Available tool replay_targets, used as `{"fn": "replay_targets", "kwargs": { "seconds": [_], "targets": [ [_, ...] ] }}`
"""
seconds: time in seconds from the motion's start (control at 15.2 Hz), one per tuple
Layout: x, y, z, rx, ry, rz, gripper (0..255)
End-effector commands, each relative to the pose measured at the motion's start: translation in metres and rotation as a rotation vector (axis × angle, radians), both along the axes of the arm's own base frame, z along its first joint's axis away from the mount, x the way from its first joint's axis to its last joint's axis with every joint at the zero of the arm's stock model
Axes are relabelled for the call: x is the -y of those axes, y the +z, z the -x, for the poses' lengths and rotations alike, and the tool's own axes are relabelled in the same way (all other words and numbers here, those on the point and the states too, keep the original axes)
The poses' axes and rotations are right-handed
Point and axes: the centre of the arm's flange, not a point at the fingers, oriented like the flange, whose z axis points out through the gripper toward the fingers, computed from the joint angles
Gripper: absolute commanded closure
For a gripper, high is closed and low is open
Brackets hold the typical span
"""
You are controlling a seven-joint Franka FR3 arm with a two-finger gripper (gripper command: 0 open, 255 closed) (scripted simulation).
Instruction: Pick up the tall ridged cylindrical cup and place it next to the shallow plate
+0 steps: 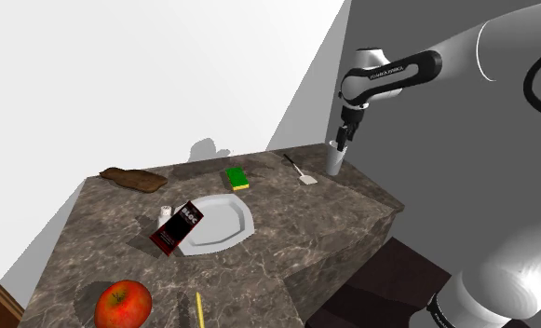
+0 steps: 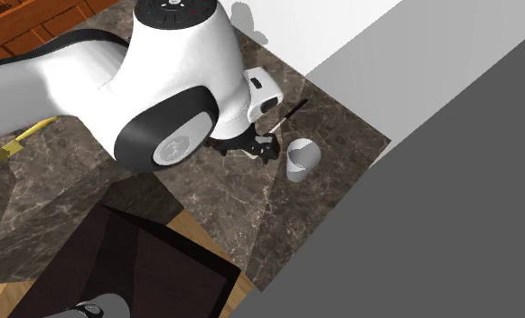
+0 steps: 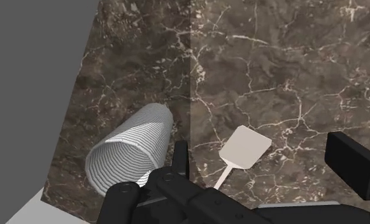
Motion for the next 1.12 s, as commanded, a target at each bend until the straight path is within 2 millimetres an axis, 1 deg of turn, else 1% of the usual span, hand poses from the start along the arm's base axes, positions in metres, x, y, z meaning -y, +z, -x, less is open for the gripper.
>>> {"fn": "replay_targets", "kwargs": {
  "seconds": [0.0,0.46,0.53,0.92,0.99,1.06],
  "targets": [
    [0.017,-0.014,-0.019,-0.003,0.015,-0.001,0],
    [0.071,-0.054,-0.083,-0.012,0.062,-0.006,0],
    [0.073,-0.055,-0.084,-0.012,0.063,-0.006,0],
    [0.075,-0.086,-0.086,-0.012,0.063,-0.006,0],
    [0.076,-0.095,-0.086,-0.012,0.063,-0.006,0],
    [0.076,-0.095,-0.086,-0.012,0.063,-0.006,0]
  ]
}}
